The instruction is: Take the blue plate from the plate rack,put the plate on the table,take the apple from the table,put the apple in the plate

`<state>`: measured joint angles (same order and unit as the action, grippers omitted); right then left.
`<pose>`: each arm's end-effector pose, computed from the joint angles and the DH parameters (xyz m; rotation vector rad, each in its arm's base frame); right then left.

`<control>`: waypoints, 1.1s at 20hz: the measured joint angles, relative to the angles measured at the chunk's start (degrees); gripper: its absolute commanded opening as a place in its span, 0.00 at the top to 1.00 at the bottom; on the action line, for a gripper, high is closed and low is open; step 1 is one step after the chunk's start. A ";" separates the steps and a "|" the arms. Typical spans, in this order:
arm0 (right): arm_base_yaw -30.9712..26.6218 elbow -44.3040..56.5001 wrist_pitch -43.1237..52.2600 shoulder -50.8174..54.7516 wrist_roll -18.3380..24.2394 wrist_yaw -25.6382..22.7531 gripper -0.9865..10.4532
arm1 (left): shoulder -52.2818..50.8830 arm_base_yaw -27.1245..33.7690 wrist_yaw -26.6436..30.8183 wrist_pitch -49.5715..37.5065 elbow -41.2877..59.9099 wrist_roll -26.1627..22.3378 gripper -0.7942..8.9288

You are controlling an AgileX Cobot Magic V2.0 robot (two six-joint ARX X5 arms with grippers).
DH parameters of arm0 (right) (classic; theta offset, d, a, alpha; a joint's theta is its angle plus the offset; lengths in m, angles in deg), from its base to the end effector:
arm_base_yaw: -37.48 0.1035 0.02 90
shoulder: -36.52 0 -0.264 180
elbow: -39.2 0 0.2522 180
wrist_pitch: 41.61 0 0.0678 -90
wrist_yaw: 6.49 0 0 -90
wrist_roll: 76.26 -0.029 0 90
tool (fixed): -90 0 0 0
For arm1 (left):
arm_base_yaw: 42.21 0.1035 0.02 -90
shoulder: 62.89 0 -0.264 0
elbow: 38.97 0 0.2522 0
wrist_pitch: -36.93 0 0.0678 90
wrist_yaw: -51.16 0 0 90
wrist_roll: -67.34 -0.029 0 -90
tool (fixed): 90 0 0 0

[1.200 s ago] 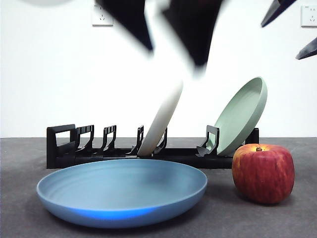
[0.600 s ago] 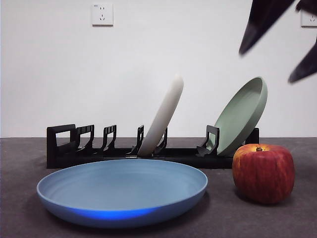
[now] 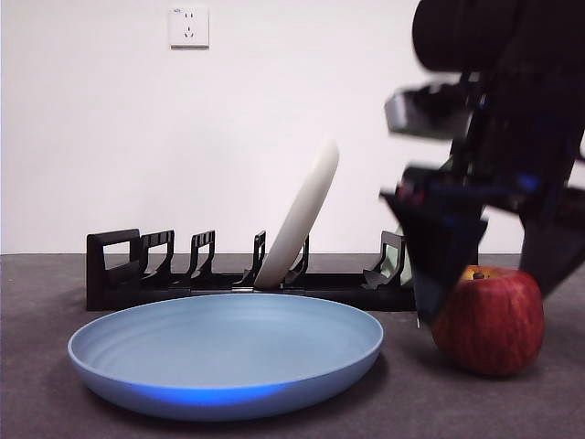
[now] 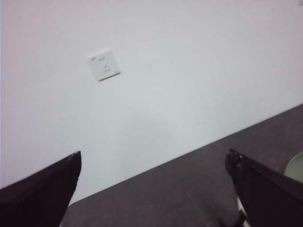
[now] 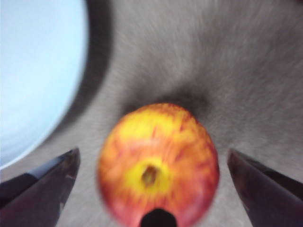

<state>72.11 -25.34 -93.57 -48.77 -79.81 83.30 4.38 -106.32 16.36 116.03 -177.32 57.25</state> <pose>0.2164 0.1493 0.1848 -0.3325 1.2401 0.4778 0.0578 -0.0645 0.5738 0.2966 0.0570 -0.1614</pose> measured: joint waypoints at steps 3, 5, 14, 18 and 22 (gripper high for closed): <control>-0.02 0.00 0.22 -2.71 0.00 0.00 0.62 | 0.39 0.00 -0.15 6.60 0.02 1.01 0.37; -0.04 -0.02 0.31 -2.71 -0.02 0.00 0.92 | 1.07 0.00 -0.33 11.39 0.37 4.09 0.37; -0.09 -1.57 -0.15 0.55 -0.09 0.11 0.92 | 0.83 1.62 -17.75 11.43 18.21 10.32 0.51; 0.68 -5.31 -1.33 2.86 -0.48 2.01 0.92 | -0.15 4.92 -17.11 11.47 33.51 15.69 0.51; 4.13 -8.81 -0.37 2.95 -0.55 6.03 0.92 | -3.52 10.40 -8.31 11.47 48.52 23.63 0.51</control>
<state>76.24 -34.15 -93.94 -45.82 -80.36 89.33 0.86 -95.92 8.05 127.51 -128.80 80.88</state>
